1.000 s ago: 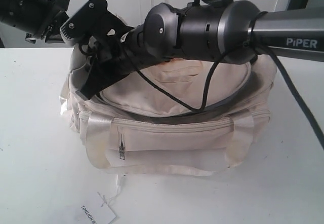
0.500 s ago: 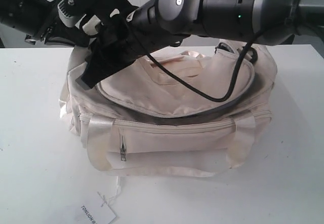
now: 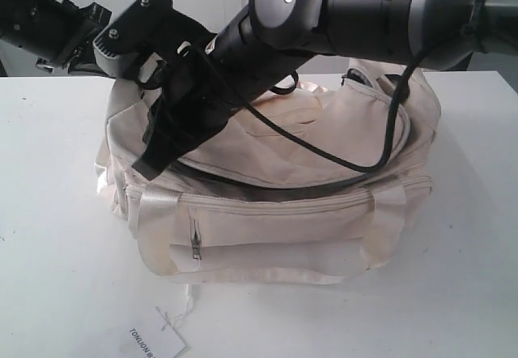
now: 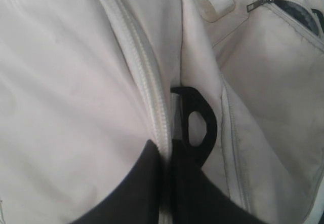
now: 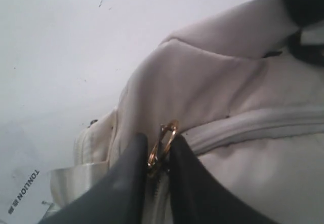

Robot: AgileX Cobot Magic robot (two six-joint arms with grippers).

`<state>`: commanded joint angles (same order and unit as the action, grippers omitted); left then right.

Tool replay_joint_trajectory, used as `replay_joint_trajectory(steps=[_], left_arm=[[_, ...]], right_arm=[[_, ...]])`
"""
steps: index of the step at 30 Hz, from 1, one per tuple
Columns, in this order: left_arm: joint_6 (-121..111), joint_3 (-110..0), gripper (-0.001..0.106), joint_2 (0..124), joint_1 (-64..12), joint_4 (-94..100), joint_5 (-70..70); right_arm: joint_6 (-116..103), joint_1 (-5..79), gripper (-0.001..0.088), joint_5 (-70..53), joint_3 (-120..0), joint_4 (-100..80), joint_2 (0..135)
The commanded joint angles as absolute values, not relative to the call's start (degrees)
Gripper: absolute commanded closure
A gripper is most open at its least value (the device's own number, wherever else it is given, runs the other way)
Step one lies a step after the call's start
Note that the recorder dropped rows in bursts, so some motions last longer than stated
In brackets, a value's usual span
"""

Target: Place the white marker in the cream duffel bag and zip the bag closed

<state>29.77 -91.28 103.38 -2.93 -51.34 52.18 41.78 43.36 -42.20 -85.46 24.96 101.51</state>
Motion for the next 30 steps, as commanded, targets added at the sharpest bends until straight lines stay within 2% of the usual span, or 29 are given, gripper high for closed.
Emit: replay_joint_trajectory(steps=[11, 25, 30], left_arm=[[29.8, -91.3, 0.105, 103.4, -2.9, -49.0, 52.1], [30.0, -91.3, 0.105, 103.4, -2.9, -38.2, 48.8], [30.0, -91.3, 0.105, 103.4, -2.9, -37.9, 48.8]], right_arm=[[41.8, 43.4, 0.0868, -48.7, -85.5, 25.0, 101.5], [36.6, 43.4, 0.0868, -49.4, -85.5, 24.1, 101.4], [29.2, 43.4, 0.0868, -49.4, -85.5, 18.4, 101.2]])
